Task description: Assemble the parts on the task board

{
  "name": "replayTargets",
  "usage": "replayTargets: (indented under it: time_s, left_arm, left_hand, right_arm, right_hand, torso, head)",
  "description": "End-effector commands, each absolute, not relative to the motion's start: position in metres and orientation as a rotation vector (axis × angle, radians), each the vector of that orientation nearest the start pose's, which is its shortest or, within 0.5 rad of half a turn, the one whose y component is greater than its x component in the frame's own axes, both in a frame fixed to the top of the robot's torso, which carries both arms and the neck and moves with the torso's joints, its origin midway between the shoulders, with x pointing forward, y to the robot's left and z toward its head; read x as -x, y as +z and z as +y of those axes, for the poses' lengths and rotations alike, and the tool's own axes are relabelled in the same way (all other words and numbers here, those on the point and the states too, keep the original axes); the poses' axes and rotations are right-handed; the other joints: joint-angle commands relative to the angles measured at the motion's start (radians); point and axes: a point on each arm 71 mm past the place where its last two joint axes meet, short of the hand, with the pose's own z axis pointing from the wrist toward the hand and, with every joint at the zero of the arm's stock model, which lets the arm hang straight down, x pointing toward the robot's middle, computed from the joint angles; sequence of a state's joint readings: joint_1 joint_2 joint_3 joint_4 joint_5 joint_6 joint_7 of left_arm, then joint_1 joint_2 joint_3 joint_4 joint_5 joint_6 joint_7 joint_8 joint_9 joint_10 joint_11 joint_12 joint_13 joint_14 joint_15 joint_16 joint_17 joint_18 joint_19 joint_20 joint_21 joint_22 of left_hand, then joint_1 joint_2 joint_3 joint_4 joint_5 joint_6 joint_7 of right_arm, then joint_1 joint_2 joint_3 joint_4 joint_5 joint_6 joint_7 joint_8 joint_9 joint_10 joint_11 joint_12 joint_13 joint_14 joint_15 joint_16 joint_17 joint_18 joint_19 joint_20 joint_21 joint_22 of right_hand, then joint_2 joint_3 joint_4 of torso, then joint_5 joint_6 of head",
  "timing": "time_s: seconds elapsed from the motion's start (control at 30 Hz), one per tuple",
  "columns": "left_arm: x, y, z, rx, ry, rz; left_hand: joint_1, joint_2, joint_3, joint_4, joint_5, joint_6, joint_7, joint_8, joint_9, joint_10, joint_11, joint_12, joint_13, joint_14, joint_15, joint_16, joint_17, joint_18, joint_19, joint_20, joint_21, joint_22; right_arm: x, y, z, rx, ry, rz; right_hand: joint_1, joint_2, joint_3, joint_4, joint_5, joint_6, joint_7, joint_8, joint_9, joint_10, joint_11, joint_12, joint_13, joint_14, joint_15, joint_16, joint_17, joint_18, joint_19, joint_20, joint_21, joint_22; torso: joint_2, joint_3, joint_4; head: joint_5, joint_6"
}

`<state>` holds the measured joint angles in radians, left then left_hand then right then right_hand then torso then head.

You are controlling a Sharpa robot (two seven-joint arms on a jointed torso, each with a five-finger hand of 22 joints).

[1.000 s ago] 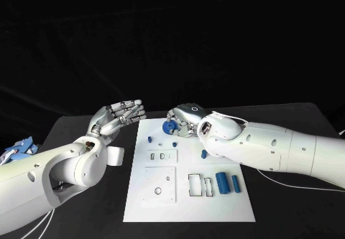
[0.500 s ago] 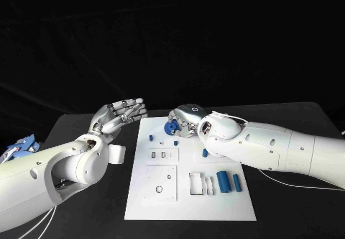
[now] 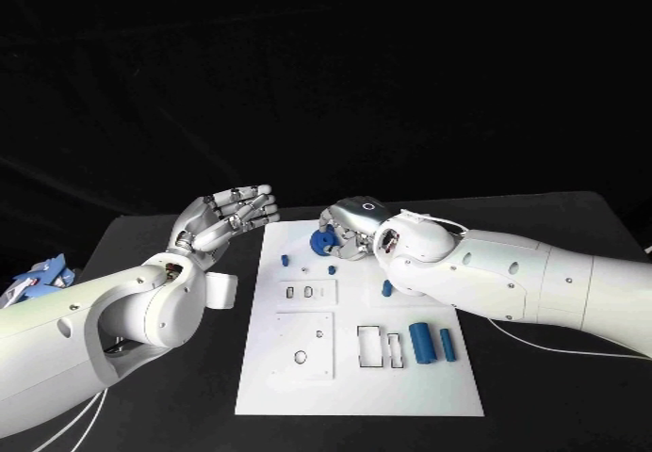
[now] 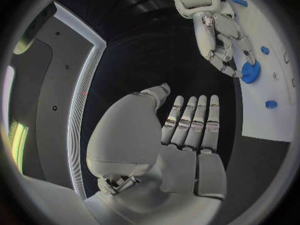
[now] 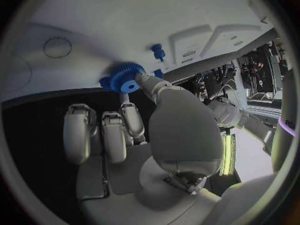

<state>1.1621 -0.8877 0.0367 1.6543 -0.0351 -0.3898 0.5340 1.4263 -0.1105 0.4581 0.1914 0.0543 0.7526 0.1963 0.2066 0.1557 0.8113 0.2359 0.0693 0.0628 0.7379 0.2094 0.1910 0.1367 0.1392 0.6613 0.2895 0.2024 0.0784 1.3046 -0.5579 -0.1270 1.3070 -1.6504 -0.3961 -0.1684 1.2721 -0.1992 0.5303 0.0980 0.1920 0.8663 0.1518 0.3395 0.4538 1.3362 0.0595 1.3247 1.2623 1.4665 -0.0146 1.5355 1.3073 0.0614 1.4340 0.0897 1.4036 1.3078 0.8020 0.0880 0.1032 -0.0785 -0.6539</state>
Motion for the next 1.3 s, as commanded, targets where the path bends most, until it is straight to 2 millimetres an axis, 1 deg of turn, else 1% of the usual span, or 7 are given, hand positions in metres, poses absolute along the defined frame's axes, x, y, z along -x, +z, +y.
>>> replayTargets:
  time_s: [0.03,0.1,0.23,0.43,0.8,1.0,1.3]
  left_arm:
    - [-0.468,-0.146,0.197,1.001,-1.680,1.237]
    - [-0.468,-0.146,0.197,1.001,-1.680,1.237]
    - [-0.468,-0.146,0.197,1.001,-1.680,1.237]
    - [-0.468,-0.146,0.198,1.001,-1.678,1.236]
    - [-0.468,-0.146,0.199,1.001,-1.675,1.235]
    - [-0.469,-0.146,0.202,1.003,-1.668,1.232]
    - [-0.470,-0.146,0.206,1.004,-1.659,1.229]
  left_hand:
    - [0.000,-0.006,0.002,-0.005,-0.002,-0.006,0.075,-0.007,-0.001,-0.006,0.000,-0.006,-0.001,-0.006,0.003,-0.007,-0.001,0.001,-0.005,0.002,-0.005,-0.002]
    - [0.000,-0.006,0.002,-0.005,-0.002,-0.006,0.075,-0.007,-0.001,-0.006,0.000,-0.006,-0.001,-0.006,0.003,-0.007,-0.001,0.001,-0.005,0.002,-0.005,-0.002]
    - [0.000,-0.006,0.002,-0.005,-0.002,-0.006,0.075,-0.007,-0.001,-0.006,0.000,-0.006,-0.001,-0.006,0.003,-0.007,-0.001,0.001,-0.005,0.002,-0.005,-0.002]
    - [0.000,-0.006,0.002,-0.005,-0.002,-0.006,0.075,-0.007,-0.001,-0.006,0.000,-0.006,-0.001,-0.006,0.003,-0.007,-0.001,0.001,-0.005,0.002,-0.005,-0.002]
    - [0.000,-0.006,0.002,-0.005,-0.002,-0.006,0.075,-0.007,-0.001,-0.006,0.000,-0.006,-0.001,-0.006,0.003,-0.007,-0.001,0.001,-0.005,0.002,-0.005,-0.002]
    - [0.000,-0.006,0.002,-0.005,-0.002,-0.006,0.075,-0.007,-0.001,-0.006,0.000,-0.006,-0.001,-0.006,0.003,-0.007,-0.001,0.001,-0.005,0.002,-0.005,-0.002]
    - [-0.003,-0.007,0.006,-0.009,-0.002,-0.005,0.075,-0.008,-0.002,-0.006,0.001,-0.007,-0.001,-0.006,0.003,-0.009,-0.001,0.000,-0.005,0.002,-0.006,-0.003]
  right_arm:
    - [-0.525,-0.166,-0.112,0.390,0.533,1.488]
    - [-0.525,-0.166,-0.111,0.392,0.535,1.490]
    - [-0.525,-0.167,-0.110,0.398,0.540,1.503]
    - [-0.525,-0.169,-0.111,0.400,0.542,1.524]
    - [-0.526,-0.167,-0.120,0.360,0.550,1.497]
    - [-0.522,-0.154,-0.143,0.240,0.657,1.409]
    - [-0.511,-0.137,-0.212,-0.027,0.850,1.550]
  right_hand:
    - [-0.023,-0.004,0.005,0.001,-0.010,-0.053,0.014,-0.050,-0.013,-0.010,0.019,-0.009,-0.009,0.083,0.018,0.004,0.163,-0.008,0.000,0.014,-0.004,0.055]
    - [-0.035,-0.015,-0.003,0.004,-0.016,-0.089,0.023,-0.082,-0.023,-0.019,0.027,-0.016,-0.017,0.083,0.026,0.004,0.162,-0.007,-0.003,0.022,-0.008,0.053]
    - [-0.077,-0.028,-0.046,0.033,0.006,-0.090,0.028,-0.107,-0.026,-0.028,0.034,-0.021,-0.024,0.083,0.033,0.005,0.165,-0.005,-0.005,0.032,-0.011,0.053]
    - [-0.125,-0.021,-0.098,0.079,0.036,-0.064,0.024,-0.117,-0.020,-0.027,0.032,-0.017,-0.020,0.083,0.032,0.007,0.168,-0.005,-0.004,0.033,-0.011,0.056]
    - [-0.148,0.007,-0.115,0.121,0.097,-0.033,0.015,-0.116,-0.011,-0.018,0.024,-0.008,-0.009,0.084,0.025,0.008,0.172,-0.006,-0.002,0.027,-0.011,0.061]
    - [-0.105,0.008,-0.103,0.100,0.099,-0.035,0.017,-0.125,-0.010,-0.006,0.024,0.004,0.005,0.084,0.025,0.008,0.172,-0.005,-0.003,0.026,-0.014,0.060]
    - [-0.010,0.009,-0.078,0.029,-0.006,-0.025,0.009,-0.138,-0.005,-0.035,0.018,-0.019,-0.020,0.071,0.021,-0.011,0.121,0.012,-0.051,0.024,-0.080,0.000]
  torso:
    - [0.000,0.0000,0.0040]
    - [0.000,0.0000,0.0043]
    - [0.000,-0.0002,0.0034]
    - [0.000,0.0001,0.0018]
    - [-0.002,0.0016,0.0021]
    - [-0.005,0.0011,-0.0047]
    - [-0.016,0.0035,-0.0254]
  head:
    - [-0.001,0.001]
    - [-0.001,0.000]
    - [0.000,-0.002]
    - [0.001,-0.001]
    - [0.001,0.002]
    - [0.000,0.010]
    - [-0.006,0.022]
